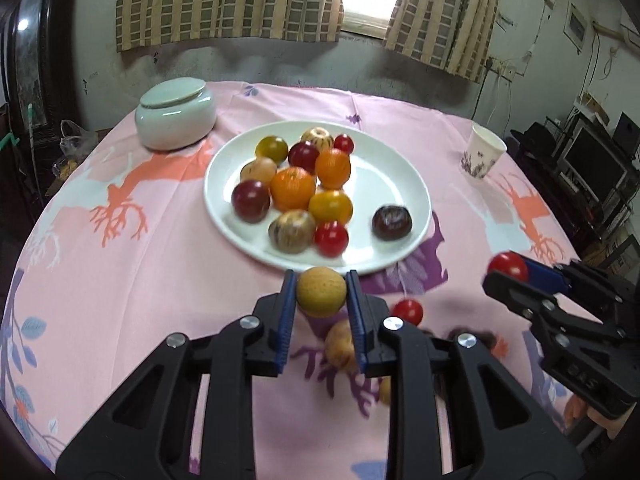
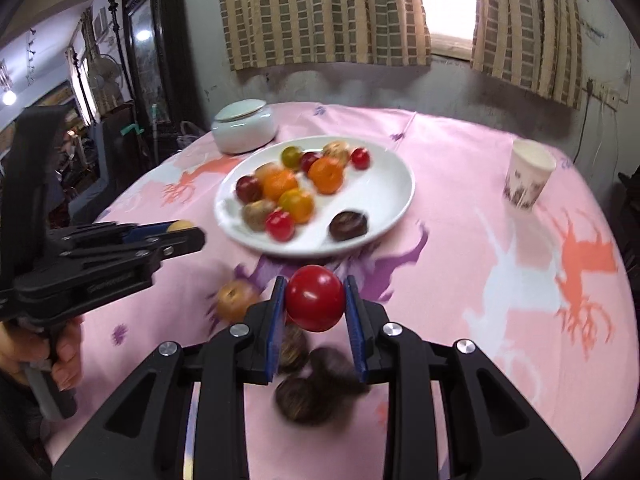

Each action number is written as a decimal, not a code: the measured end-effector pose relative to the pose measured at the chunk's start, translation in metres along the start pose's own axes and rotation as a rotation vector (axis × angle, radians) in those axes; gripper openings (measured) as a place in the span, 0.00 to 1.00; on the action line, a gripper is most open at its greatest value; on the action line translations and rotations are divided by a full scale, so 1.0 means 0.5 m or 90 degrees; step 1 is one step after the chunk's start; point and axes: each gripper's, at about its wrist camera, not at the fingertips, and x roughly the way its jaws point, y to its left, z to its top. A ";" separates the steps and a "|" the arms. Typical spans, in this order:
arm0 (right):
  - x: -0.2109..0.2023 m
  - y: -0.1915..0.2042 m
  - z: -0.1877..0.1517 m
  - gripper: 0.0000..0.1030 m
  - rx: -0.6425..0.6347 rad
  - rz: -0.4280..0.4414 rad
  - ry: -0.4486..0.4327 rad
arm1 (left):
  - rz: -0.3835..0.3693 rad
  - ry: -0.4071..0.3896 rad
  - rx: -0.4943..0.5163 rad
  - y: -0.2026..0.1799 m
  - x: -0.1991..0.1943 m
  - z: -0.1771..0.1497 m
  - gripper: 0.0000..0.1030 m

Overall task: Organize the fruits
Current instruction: 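Carry the yellow fruit and cherry tomato to the white plate and release, then move both open tools back above the remaining fruits, then grasp a dark brown round date with the right tool, then grasp the large brown pear with the left tool while the right tool holds the date, then carry the date and pear to the white plate and release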

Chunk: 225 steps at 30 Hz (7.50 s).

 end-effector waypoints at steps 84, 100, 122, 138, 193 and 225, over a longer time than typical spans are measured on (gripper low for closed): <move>0.015 0.064 -0.178 0.57 -0.057 -0.038 0.098 | 0.080 0.046 -0.033 0.001 0.024 -0.147 0.94; -0.027 0.059 -0.169 0.43 -0.041 -0.028 0.079 | 0.092 0.049 -0.021 0.000 0.030 -0.150 0.94; -0.008 0.058 -0.187 0.57 -0.054 -0.018 0.133 | 0.119 0.060 0.004 -0.007 0.048 -0.158 0.94; -0.048 0.024 -0.159 0.43 -0.005 -0.060 0.065 | 0.138 0.038 0.025 -0.014 0.051 -0.159 0.93; 0.107 -0.096 0.087 0.44 0.195 0.056 0.037 | 0.025 -0.015 0.074 -0.075 0.082 0.045 0.37; 0.049 -0.155 0.029 0.72 0.311 0.113 0.032 | 0.083 -0.085 0.097 -0.141 -0.004 0.040 0.94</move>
